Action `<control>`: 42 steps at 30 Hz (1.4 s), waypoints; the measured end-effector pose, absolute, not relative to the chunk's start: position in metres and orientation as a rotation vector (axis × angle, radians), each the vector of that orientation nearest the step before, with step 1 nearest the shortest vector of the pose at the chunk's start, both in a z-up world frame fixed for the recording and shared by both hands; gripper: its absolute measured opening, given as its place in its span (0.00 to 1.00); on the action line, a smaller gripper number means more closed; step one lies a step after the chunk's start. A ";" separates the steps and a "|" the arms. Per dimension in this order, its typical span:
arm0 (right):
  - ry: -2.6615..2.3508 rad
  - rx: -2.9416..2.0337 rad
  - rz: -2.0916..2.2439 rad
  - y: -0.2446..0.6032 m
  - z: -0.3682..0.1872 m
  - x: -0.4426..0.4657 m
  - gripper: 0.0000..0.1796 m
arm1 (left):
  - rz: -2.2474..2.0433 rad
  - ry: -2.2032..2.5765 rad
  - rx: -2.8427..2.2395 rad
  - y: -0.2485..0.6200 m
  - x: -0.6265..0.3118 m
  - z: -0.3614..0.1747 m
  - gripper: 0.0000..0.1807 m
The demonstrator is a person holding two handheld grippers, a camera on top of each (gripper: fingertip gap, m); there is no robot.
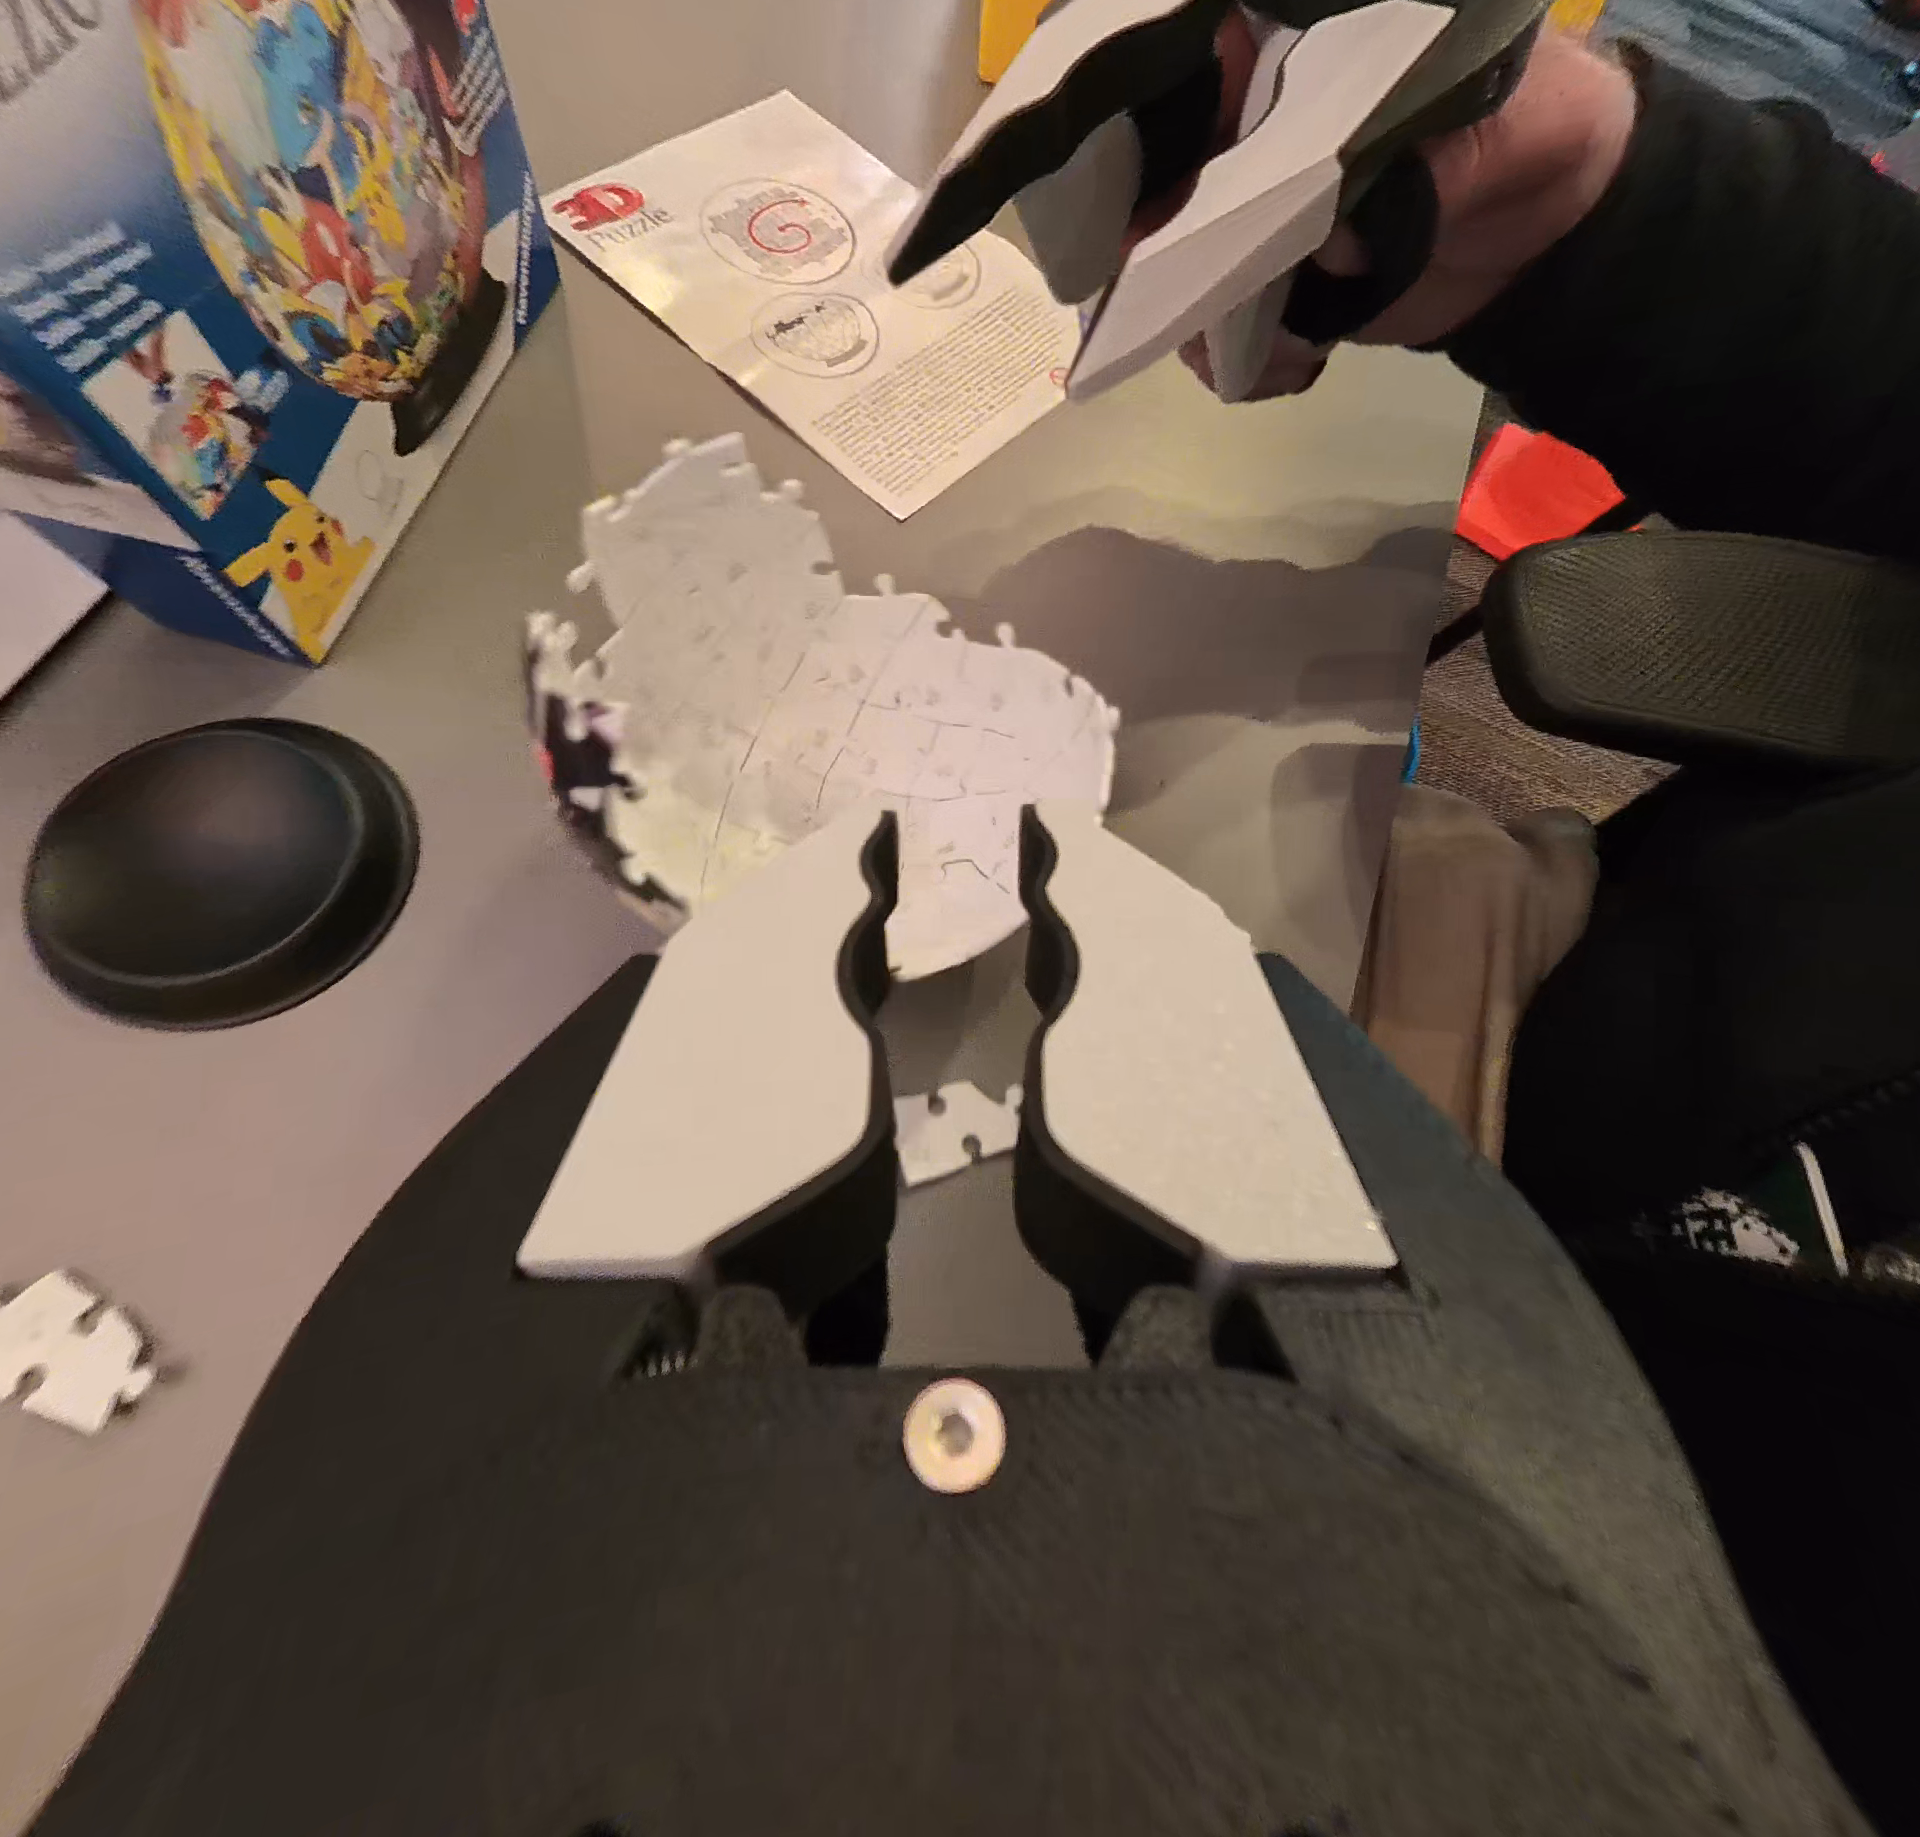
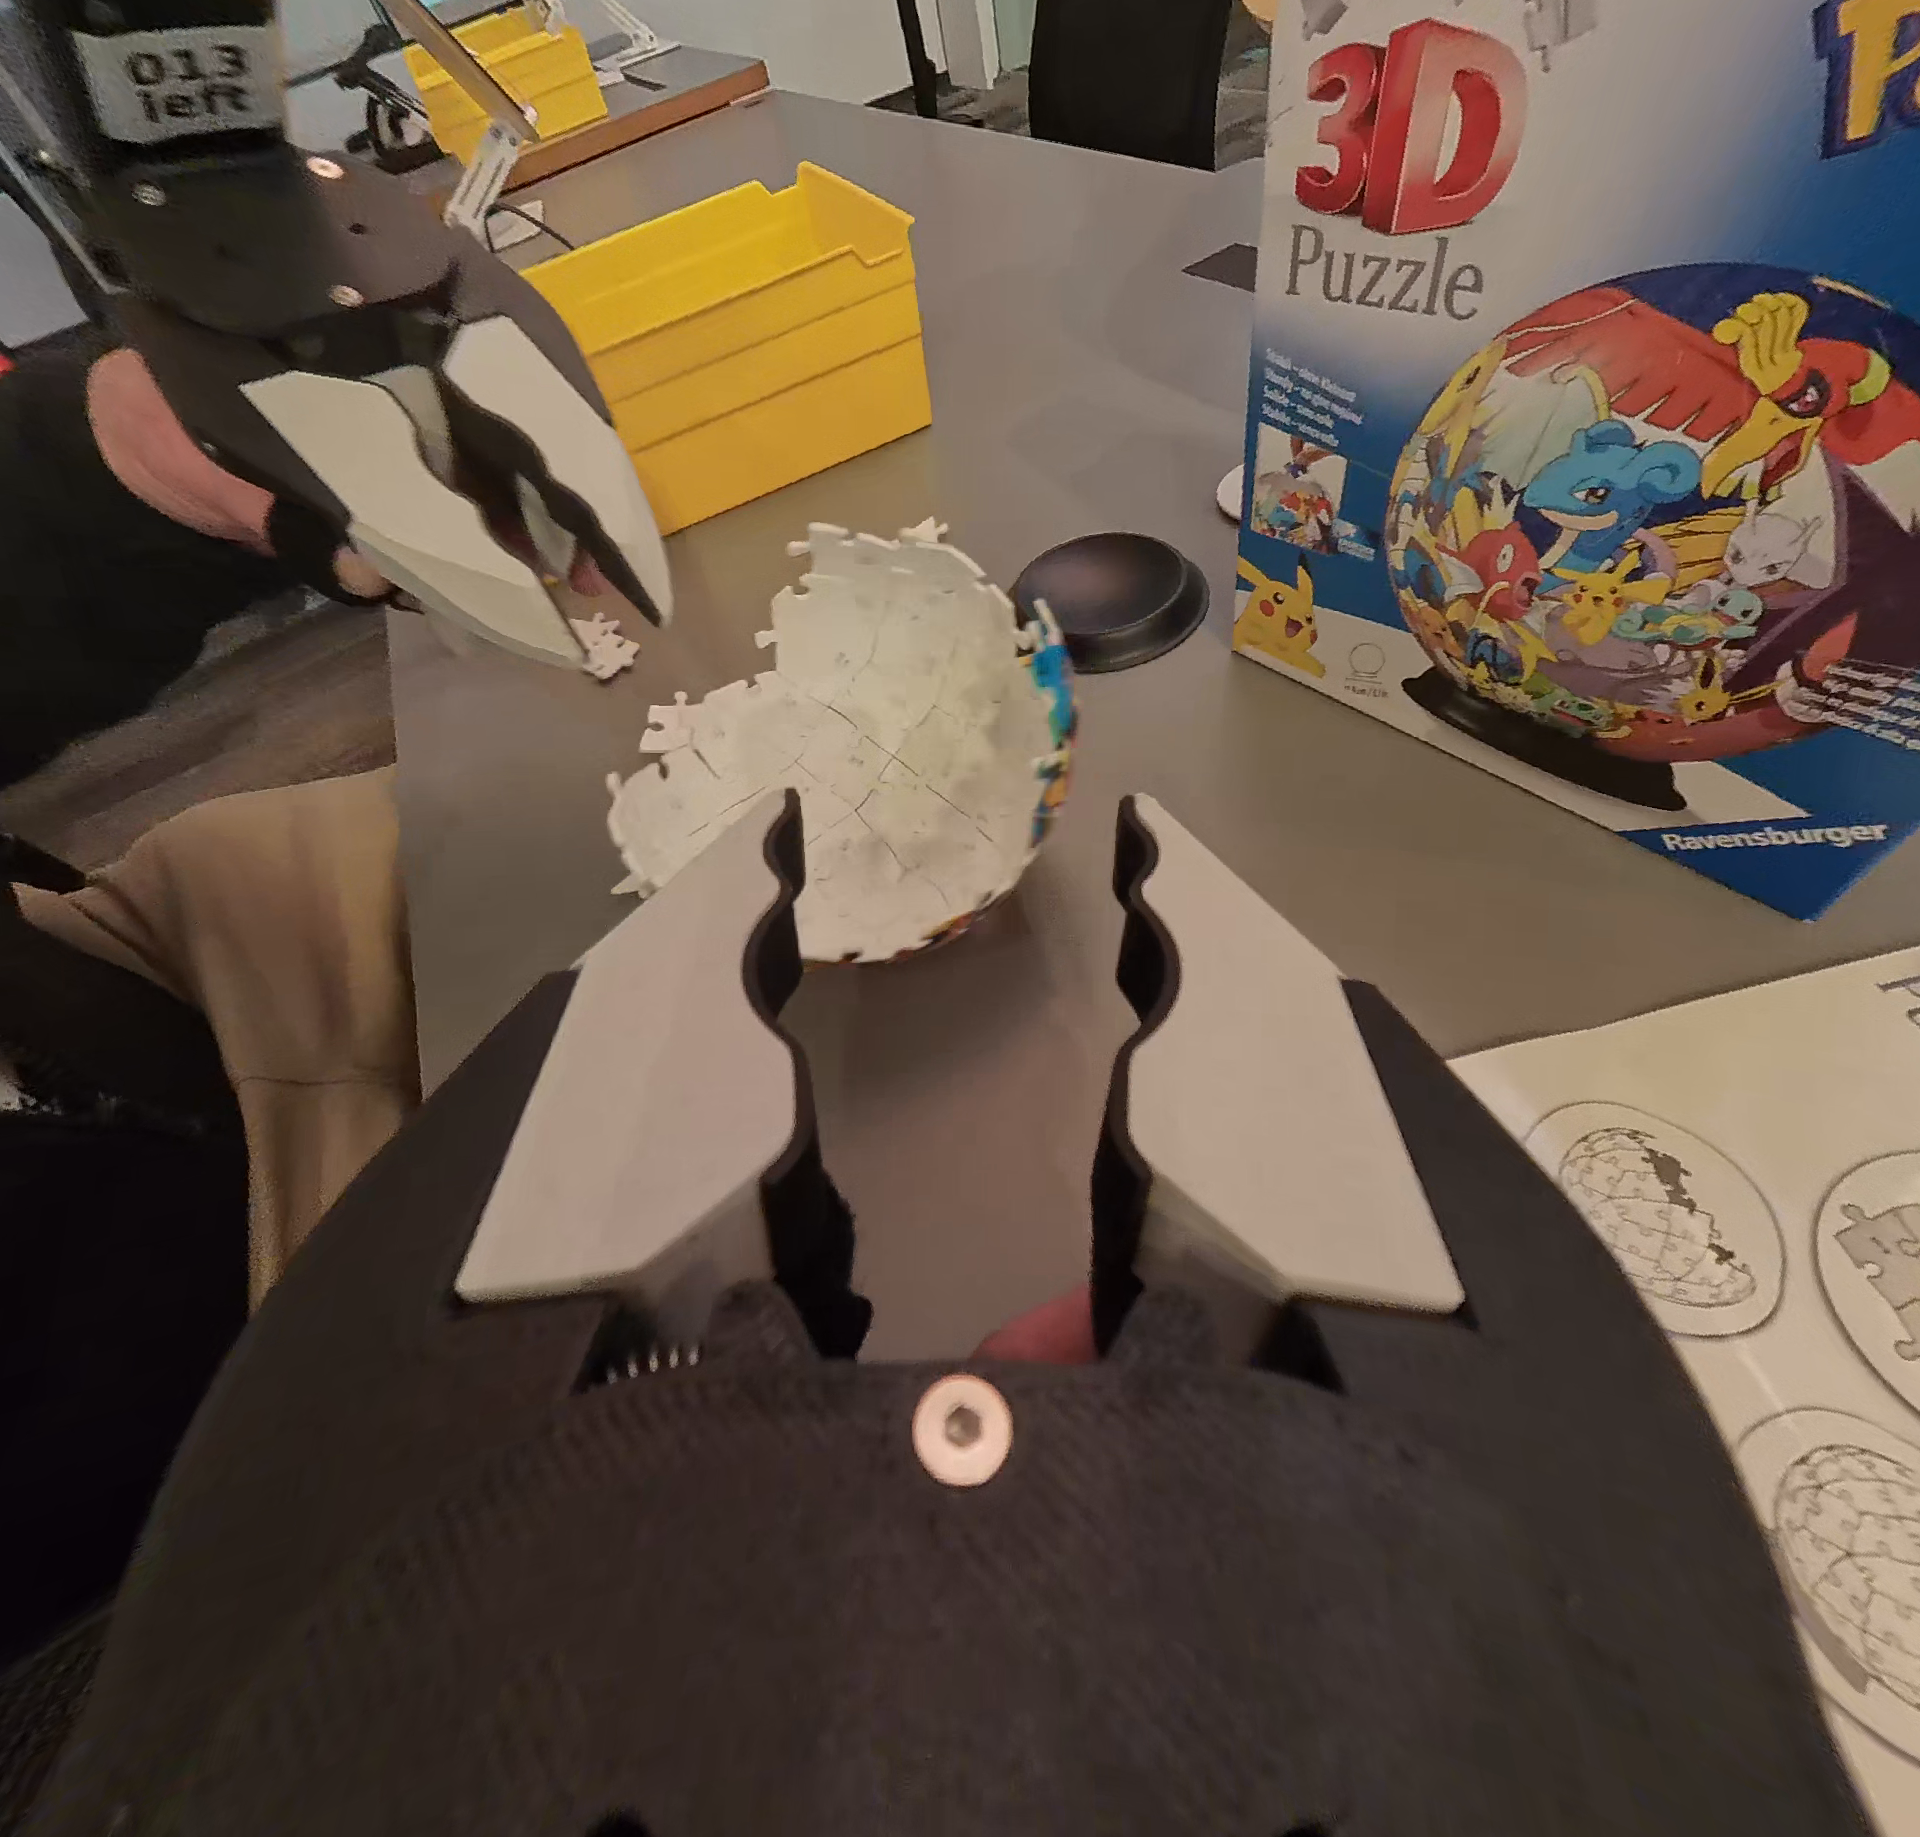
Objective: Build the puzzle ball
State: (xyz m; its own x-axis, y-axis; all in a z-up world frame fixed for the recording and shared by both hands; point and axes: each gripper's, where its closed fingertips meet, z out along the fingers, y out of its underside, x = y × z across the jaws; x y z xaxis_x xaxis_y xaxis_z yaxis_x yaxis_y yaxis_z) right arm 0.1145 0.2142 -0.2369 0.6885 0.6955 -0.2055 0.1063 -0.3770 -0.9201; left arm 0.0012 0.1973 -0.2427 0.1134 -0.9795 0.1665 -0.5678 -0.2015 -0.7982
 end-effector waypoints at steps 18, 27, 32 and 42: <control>-0.622 -2.002 0.682 0.228 -0.245 0.110 0.34 | -1.003 1.297 -1.947 0.196 -0.054 -0.267 0.23; -0.585 -2.009 0.693 0.237 -0.240 0.112 0.34 | -1.065 1.241 -2.004 0.198 -0.068 -0.276 0.25; -0.571 -2.026 0.676 0.235 -0.241 0.112 0.34 | -0.879 1.249 -2.068 0.214 -0.112 -0.282 0.26; -0.521 -2.074 0.654 0.226 -0.243 0.108 0.34 | -0.772 1.315 -2.143 0.210 -0.131 -0.314 0.27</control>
